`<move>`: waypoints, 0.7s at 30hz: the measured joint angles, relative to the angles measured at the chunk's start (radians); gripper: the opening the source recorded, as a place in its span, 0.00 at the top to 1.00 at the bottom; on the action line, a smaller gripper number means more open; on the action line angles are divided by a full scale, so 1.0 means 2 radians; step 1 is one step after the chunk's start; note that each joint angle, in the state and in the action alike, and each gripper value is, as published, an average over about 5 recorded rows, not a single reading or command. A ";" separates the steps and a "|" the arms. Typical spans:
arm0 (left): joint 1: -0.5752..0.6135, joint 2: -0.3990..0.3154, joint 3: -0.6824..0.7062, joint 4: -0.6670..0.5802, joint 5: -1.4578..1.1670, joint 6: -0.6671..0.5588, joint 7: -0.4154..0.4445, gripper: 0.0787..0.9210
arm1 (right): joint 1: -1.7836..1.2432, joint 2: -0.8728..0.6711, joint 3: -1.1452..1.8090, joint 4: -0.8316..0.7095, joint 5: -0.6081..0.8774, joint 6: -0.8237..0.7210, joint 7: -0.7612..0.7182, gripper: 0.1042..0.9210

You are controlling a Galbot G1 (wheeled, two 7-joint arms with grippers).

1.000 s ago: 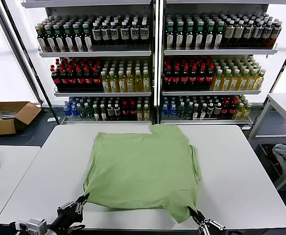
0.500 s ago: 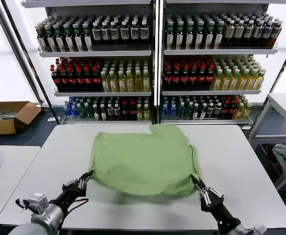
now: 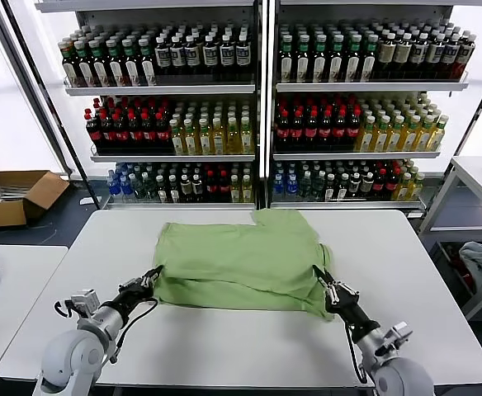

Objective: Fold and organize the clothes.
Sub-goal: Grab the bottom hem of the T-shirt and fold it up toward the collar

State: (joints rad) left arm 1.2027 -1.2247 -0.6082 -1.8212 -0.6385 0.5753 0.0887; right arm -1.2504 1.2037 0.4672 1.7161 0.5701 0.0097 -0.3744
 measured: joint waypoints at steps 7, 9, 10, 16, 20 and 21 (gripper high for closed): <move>-0.007 -0.001 -0.004 0.019 0.004 0.000 -0.007 0.75 | 0.022 -0.007 -0.015 -0.022 -0.030 -0.015 0.017 0.74; -0.006 0.000 -0.008 0.018 0.004 0.000 -0.009 0.68 | 0.022 -0.009 -0.015 -0.023 -0.038 -0.018 0.021 0.66; -0.005 0.001 -0.009 0.016 0.005 0.000 -0.009 0.65 | 0.021 -0.010 -0.014 -0.023 -0.042 -0.020 0.024 0.62; 0.004 0.009 -0.020 -0.004 0.007 0.000 -0.014 0.43 | 0.002 -0.019 0.002 -0.005 -0.059 -0.028 0.040 0.41; 0.016 0.010 -0.020 -0.014 0.013 0.001 -0.019 0.29 | -0.022 -0.022 0.017 0.016 -0.071 -0.037 0.051 0.26; 0.020 0.009 -0.020 -0.015 0.015 0.001 -0.019 0.26 | -0.029 -0.023 0.020 0.022 -0.074 -0.040 0.053 0.23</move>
State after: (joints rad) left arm 1.2424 -1.2060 -0.6480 -1.8517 -0.6082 0.5770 0.0500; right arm -1.3078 1.1585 0.5065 1.7596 0.4218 -0.0697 -0.2674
